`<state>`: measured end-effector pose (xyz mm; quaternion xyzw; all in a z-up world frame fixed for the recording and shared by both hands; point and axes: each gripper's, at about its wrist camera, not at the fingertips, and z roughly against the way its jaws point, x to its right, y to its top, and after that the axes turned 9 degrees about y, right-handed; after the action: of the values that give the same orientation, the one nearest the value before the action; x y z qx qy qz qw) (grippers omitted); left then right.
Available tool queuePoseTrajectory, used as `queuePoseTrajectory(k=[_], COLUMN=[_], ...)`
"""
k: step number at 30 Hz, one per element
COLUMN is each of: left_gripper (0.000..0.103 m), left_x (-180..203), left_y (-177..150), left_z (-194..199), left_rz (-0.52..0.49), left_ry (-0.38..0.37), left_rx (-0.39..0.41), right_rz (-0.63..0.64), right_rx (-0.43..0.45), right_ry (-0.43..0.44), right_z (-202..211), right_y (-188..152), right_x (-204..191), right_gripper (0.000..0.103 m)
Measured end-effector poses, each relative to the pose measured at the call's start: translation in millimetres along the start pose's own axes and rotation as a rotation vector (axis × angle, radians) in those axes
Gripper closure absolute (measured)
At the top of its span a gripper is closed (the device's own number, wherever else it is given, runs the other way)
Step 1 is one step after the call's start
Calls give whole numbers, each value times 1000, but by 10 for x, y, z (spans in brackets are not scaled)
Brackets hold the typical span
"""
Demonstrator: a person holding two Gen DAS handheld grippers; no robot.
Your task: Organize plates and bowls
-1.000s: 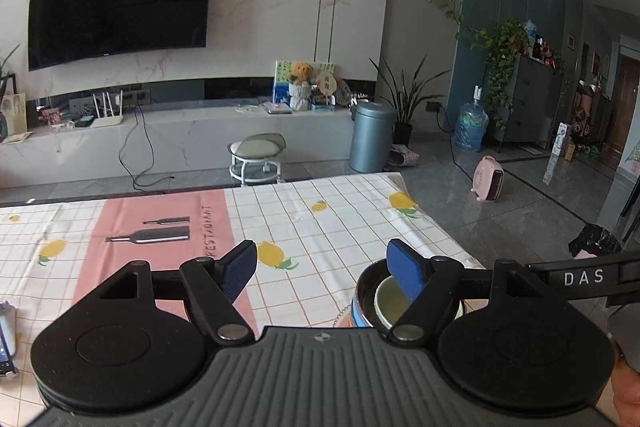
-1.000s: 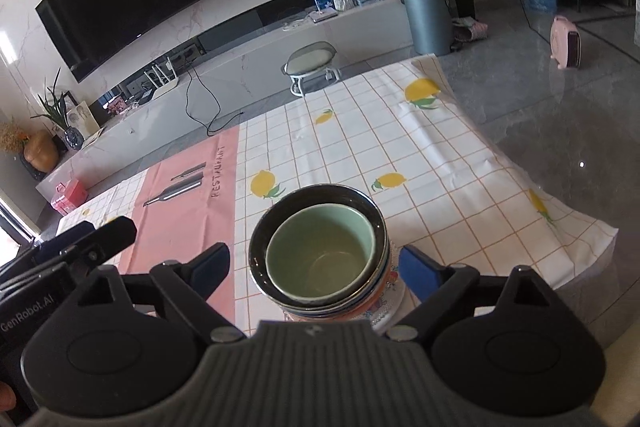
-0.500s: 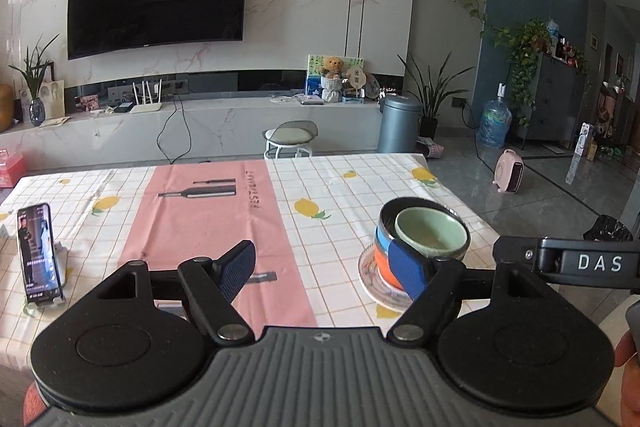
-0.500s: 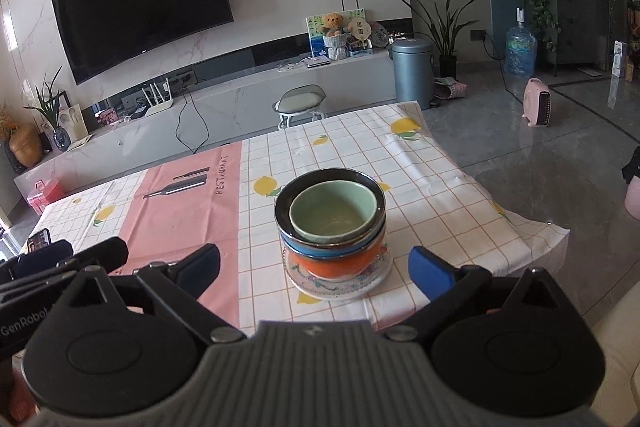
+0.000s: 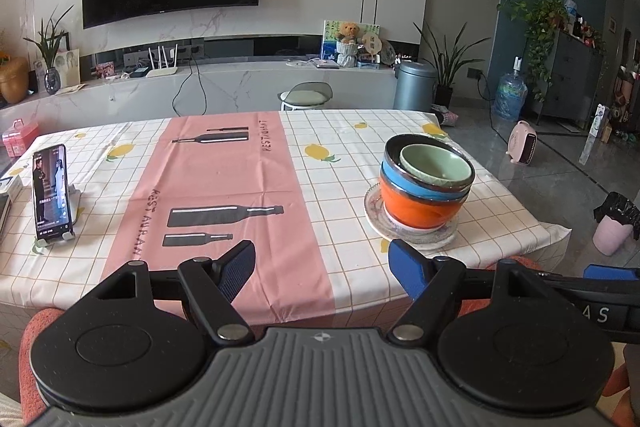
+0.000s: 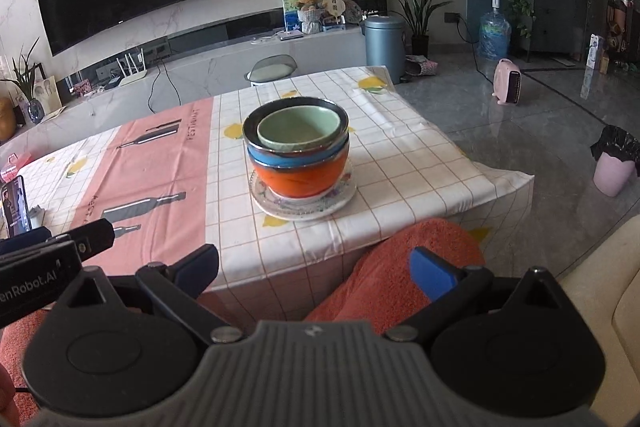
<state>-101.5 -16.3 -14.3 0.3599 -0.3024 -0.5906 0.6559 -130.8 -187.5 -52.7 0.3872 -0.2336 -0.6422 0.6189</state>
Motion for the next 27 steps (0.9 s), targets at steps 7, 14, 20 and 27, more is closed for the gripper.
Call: queuePoseTrajectory(k=[7, 14, 20, 27], left_gripper=[14, 14, 14, 14], left_x=[-67, -79, -85, -68], left_y=[-22, -46, -41, -39], left_z=[-29, 7, 26, 54], left_rz=[27, 36, 39, 37], left_ry=[1, 1, 2, 5], left_rx=[-19, -4, 0, 8], right_rz=[64, 81, 89, 90], right_rx=[5, 20, 24, 32], right_ry=[-3, -14, -14, -14], right_z=[9, 43, 54, 65], right_y=[-68, -76, -78, -88], right_x=[-128, -168, -183, -181], right_gripper=[3, 3, 3, 3])
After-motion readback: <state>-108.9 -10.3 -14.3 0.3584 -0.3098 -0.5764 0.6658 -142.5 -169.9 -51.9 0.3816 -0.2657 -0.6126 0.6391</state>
